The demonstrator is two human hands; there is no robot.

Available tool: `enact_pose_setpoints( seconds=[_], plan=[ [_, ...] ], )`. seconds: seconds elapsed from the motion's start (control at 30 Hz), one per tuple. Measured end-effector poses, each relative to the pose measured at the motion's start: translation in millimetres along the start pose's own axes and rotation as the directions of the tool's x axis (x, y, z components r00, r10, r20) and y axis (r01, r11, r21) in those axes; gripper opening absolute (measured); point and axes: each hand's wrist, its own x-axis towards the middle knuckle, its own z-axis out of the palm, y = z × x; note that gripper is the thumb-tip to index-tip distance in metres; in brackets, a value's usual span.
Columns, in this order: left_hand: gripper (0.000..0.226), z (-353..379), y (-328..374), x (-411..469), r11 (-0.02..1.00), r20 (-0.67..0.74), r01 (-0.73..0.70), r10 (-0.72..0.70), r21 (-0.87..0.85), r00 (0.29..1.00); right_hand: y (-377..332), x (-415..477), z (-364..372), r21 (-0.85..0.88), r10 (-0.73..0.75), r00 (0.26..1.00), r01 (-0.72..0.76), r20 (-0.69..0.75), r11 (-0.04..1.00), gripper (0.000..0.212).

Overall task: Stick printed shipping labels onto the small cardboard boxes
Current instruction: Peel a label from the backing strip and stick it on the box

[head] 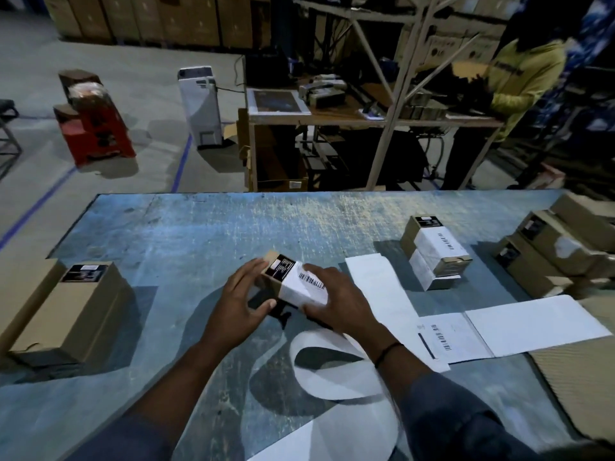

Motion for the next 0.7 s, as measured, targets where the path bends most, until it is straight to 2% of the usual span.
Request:
enact_pose_setpoints(
  seconds=[0.17,0.33,0.53,0.7],
  plan=[
    [0.054,16,30,13,0.993,-0.028,-0.034,0.031,-0.113,0.999,29,4,-56,0.016,0.135,0.947,-0.137,-0.291,0.99,0.076],
    [0.031,36,52,19,0.986,0.038,-0.025,0.031,-0.168,0.999,78,7,-128,0.018,0.329,0.789,-0.374,-0.519,0.927,0.077],
    [0.018,56,65,17,0.977,0.11,0.021,0.002,-0.212,0.994,141,3,-179,0.021,0.479,0.677,-0.566,-0.558,0.824,0.076],
    [0.015,66,70,12,0.97,0.167,0.085,-0.047,-0.227,0.985,164,-5,-181,-0.028,0.55,0.679,-0.641,-0.486,0.767,0.075]
  ],
)
